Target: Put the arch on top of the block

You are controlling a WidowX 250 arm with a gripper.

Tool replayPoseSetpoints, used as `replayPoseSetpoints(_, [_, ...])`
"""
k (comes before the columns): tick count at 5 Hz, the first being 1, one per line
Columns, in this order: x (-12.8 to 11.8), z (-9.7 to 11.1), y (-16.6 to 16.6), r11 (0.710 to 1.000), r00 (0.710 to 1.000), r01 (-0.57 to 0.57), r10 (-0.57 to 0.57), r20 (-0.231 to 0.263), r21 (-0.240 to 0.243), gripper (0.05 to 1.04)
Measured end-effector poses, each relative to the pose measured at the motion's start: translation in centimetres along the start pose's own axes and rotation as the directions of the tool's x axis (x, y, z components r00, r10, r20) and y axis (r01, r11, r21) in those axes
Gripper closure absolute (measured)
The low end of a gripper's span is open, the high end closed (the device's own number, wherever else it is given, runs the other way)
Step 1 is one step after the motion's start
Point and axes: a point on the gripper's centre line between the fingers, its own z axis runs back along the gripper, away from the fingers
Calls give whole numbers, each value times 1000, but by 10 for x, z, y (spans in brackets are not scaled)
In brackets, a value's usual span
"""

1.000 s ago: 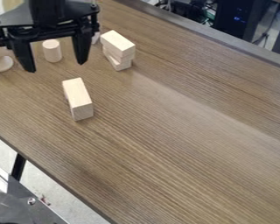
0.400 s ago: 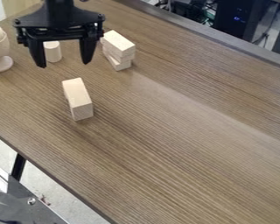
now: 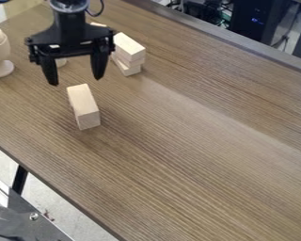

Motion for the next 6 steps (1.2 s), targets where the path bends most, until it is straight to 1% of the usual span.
replayPoseSetpoints(1, [-2, -13, -2, 1000, 1000, -13, 13, -7, 2, 83])
replayPoseSetpoints(2, [-6, -19, -5, 1000, 1000, -16, 16, -9, -3, 83])
replayPoseSetpoints(3, [-11, -29, -2, 1000, 1000, -22, 23, -20, 15, 83])
replayPoseSetpoints(4, [-15, -32, -1, 1000, 999, -23, 23, -26, 11, 83])
replayPoseSetpoints(5, [-19, -40, 6, 999, 999, -28, 29, -42, 27, 83])
replayPoseSetpoints(6, [-20, -45, 12, 999, 998, -37, 39, -56, 34, 113])
